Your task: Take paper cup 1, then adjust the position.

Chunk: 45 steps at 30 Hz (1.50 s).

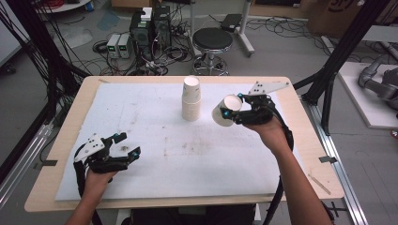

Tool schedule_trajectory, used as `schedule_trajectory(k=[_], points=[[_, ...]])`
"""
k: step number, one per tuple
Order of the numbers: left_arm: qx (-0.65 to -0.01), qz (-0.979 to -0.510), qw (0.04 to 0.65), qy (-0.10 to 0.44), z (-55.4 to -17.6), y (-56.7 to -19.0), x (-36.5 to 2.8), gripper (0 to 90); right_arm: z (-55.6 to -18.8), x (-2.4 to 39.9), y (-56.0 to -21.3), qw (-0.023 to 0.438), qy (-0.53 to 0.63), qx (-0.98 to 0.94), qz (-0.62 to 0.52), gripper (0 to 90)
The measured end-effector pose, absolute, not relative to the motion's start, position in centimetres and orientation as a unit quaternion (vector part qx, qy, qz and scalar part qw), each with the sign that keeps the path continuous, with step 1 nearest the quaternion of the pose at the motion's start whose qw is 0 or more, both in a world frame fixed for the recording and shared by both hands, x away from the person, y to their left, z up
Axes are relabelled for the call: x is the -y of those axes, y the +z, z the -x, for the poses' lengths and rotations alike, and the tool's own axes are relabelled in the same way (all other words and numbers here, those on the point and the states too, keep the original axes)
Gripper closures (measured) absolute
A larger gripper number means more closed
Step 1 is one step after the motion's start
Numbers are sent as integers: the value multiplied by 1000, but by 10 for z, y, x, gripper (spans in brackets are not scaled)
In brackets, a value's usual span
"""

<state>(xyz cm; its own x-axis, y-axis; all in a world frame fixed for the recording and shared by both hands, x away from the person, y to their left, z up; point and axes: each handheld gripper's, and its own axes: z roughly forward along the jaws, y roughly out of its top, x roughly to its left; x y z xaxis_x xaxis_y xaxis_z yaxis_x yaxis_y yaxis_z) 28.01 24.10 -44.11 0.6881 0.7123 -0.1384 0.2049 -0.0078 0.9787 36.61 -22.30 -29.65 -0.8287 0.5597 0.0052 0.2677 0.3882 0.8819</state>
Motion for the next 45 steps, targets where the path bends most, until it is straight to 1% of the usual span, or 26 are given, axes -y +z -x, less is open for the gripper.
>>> schedule_trajectory(k=[2,10,22,34,39,45], points=[[-331,-687,619,190,-280,-442,-240,153,-360,226,-306,144,494,-819,-252,347],[-328,-687,621,187,-279,-442,-233,152,-348,231,-326,141,492,-821,-253,347],[-310,-694,623,183,-277,-439,-222,152,-331,230,-333,145,496,-824,-235,346],[-284,-696,638,167,-276,-434,-209,152,-319,218,-339,130,500,-829,-214,346],[-261,-698,648,156,-274,-428,-204,153,-313,213,-344,122,501,-832,-204,346],[-219,-706,652,172,-272,-421,-195,157,-305,207,-348,120,500,-836,-192,346]])
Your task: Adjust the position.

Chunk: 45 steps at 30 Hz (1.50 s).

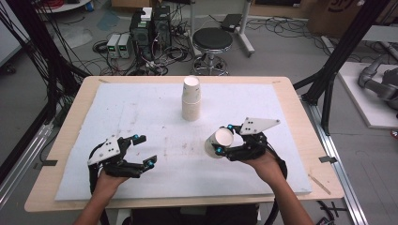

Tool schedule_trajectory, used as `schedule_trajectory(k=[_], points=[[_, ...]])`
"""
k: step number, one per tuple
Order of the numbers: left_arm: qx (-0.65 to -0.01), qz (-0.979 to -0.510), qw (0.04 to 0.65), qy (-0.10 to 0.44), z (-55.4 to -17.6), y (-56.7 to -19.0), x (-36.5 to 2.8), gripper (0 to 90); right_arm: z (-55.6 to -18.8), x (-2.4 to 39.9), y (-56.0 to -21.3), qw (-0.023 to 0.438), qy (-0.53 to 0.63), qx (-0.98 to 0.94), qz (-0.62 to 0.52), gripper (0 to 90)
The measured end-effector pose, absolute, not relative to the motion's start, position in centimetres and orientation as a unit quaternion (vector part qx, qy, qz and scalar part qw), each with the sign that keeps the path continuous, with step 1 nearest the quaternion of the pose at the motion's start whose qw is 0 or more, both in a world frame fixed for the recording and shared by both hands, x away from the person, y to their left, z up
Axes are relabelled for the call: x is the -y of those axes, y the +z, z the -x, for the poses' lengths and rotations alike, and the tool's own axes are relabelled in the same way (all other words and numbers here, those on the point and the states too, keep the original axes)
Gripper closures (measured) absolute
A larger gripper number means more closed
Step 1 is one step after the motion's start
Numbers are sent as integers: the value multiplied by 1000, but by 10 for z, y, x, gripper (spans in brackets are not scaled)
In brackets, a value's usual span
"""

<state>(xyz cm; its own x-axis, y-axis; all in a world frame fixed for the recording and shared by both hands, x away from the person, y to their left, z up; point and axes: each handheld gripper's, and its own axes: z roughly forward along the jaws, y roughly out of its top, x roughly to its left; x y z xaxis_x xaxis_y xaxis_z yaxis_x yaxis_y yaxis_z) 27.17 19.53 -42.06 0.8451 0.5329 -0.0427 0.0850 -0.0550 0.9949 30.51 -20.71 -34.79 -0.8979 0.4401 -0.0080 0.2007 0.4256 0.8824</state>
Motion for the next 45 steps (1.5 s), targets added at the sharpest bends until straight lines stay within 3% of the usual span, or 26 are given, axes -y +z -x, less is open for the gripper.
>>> schedule_trajectory(k=[18,45], points=[[-151,-747,641,94,-285,-411,-139,153,-299,189,-353,92,502,-843,-172,346],[-94,-780,615,61,-298,-412,-82,183,-296,166,-354,55,497,-853,-146,347]])
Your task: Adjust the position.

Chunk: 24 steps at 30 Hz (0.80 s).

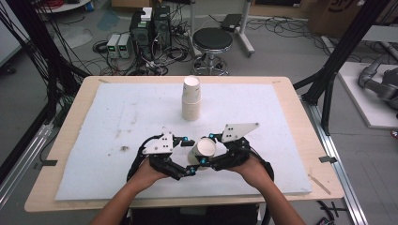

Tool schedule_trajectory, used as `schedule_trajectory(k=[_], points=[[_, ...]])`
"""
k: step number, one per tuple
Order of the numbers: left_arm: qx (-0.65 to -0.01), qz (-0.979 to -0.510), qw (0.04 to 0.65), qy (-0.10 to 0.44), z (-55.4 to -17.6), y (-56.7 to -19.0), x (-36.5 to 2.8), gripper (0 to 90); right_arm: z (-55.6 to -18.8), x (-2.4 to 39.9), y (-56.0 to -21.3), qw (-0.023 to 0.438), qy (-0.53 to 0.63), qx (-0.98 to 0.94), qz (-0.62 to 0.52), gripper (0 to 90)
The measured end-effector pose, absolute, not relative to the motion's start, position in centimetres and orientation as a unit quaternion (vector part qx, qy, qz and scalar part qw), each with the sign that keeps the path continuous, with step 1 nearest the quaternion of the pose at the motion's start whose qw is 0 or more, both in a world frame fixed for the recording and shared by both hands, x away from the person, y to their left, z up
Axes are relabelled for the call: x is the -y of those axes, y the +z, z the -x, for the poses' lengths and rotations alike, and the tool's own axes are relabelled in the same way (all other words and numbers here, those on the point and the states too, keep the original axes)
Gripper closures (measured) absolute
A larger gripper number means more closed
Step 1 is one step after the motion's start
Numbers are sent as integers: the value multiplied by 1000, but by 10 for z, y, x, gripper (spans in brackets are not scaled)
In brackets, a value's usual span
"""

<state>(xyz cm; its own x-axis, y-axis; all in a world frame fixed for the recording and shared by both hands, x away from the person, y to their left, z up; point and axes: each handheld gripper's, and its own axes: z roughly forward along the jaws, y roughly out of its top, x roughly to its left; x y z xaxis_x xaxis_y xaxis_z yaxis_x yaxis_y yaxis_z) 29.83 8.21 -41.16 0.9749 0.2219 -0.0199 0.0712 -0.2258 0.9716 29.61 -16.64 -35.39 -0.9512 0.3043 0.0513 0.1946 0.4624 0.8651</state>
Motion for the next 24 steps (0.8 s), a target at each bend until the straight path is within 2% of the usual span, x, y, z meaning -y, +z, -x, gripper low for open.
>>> schedule_trajectory(k=[10,11,13,16,24], points=[[-73,-782,615,64,-297,-410,-82,322,-298,166,-356,32,509,-846,-155,347],[-72,-783,614,65,-297,-410,-82,330,-298,166,-357,29,510,-845,-159,333],[-71,-790,605,70,-297,-408,-83,346,-299,167,-356,37,510,-842,-172,205],[-69,-800,593,69,-298,-404,-84,352,-299,168,-356,28,511,-842,-171,199],[-46,-850,521,66,-298,-391,-84,353,-300,171,-353,47,490,-859,-144,199]])
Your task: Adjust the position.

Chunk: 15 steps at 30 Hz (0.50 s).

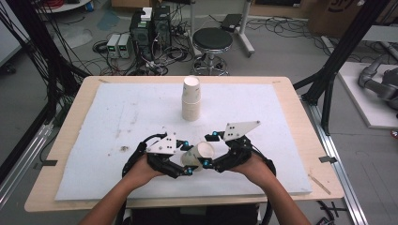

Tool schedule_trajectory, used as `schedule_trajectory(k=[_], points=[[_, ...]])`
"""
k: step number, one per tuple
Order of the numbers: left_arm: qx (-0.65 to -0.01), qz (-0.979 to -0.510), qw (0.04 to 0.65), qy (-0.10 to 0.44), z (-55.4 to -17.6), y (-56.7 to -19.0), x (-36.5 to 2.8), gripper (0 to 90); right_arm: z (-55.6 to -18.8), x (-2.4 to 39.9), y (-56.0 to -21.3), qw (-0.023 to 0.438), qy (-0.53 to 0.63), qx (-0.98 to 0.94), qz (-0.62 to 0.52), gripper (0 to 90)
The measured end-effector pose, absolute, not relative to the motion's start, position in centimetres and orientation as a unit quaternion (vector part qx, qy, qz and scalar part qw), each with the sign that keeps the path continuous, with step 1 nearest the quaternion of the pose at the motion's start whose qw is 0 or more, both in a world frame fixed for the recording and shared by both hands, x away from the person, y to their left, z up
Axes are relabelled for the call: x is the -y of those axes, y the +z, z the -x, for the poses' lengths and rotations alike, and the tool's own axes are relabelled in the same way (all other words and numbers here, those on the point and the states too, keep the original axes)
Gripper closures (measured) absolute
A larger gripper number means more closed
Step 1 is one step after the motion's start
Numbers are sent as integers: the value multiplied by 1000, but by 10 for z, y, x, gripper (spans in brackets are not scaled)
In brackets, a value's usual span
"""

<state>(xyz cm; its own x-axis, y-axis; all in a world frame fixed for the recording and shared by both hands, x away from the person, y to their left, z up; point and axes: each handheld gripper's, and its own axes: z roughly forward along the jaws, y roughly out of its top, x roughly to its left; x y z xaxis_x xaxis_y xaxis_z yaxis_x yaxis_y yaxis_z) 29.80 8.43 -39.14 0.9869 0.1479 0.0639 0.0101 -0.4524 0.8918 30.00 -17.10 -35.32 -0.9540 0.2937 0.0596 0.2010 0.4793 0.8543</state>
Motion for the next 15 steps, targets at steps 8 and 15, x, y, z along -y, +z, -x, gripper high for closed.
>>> schedule_trajectory(k=[8,15], points=[[-25,-887,457,64,-300,-380,-80,351,-300,166,-354,44,454,-883,-111,199],[-14,-909,413,58,-301,-371,-77,349,-299,160,-354,47,428,-898,-88,200]])
